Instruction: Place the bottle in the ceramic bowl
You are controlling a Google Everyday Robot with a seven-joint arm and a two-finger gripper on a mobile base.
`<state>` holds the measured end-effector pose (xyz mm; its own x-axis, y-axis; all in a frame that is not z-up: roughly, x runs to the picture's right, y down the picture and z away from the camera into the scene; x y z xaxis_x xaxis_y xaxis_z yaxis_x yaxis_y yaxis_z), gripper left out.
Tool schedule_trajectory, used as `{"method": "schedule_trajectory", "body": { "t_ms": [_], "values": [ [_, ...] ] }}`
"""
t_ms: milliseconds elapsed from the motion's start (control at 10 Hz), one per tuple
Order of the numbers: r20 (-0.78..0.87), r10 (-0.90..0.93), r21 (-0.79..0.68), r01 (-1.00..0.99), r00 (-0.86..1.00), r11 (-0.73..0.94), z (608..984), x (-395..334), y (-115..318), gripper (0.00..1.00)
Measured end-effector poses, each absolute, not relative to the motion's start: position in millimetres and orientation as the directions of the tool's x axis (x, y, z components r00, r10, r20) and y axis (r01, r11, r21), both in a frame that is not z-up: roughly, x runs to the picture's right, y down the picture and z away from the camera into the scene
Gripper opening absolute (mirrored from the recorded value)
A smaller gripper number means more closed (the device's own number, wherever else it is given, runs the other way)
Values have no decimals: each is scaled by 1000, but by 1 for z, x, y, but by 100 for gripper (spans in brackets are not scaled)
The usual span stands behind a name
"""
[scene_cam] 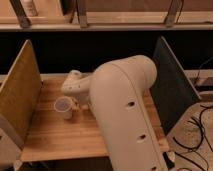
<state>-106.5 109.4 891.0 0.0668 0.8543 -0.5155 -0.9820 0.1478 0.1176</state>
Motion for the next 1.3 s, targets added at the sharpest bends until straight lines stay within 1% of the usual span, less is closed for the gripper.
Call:
{"method": "schedule_trajectory", "body": {
  "t_ms": [500, 600, 700, 800, 900, 1000, 1200, 1300],
  "values": [
    [-514, 851, 90, -980, 108, 178, 907, -123, 109, 65],
    [-511, 853, 94, -979, 109, 181, 907, -122, 106, 63],
    [-507, 855, 101, -978, 105, 181, 905, -119, 104, 57],
    [-504, 859, 126, -976, 90, 176, 902, -111, 102, 43],
    [-505, 859, 134, -976, 83, 173, 900, -108, 103, 37],
    [-507, 859, 145, -977, 64, 158, 898, -101, 103, 25],
    [-529, 848, 150, -979, 40, 140, 899, -96, 112, 5],
    [-537, 843, 151, -980, 32, 133, 899, -96, 116, 1]
  ]
}}
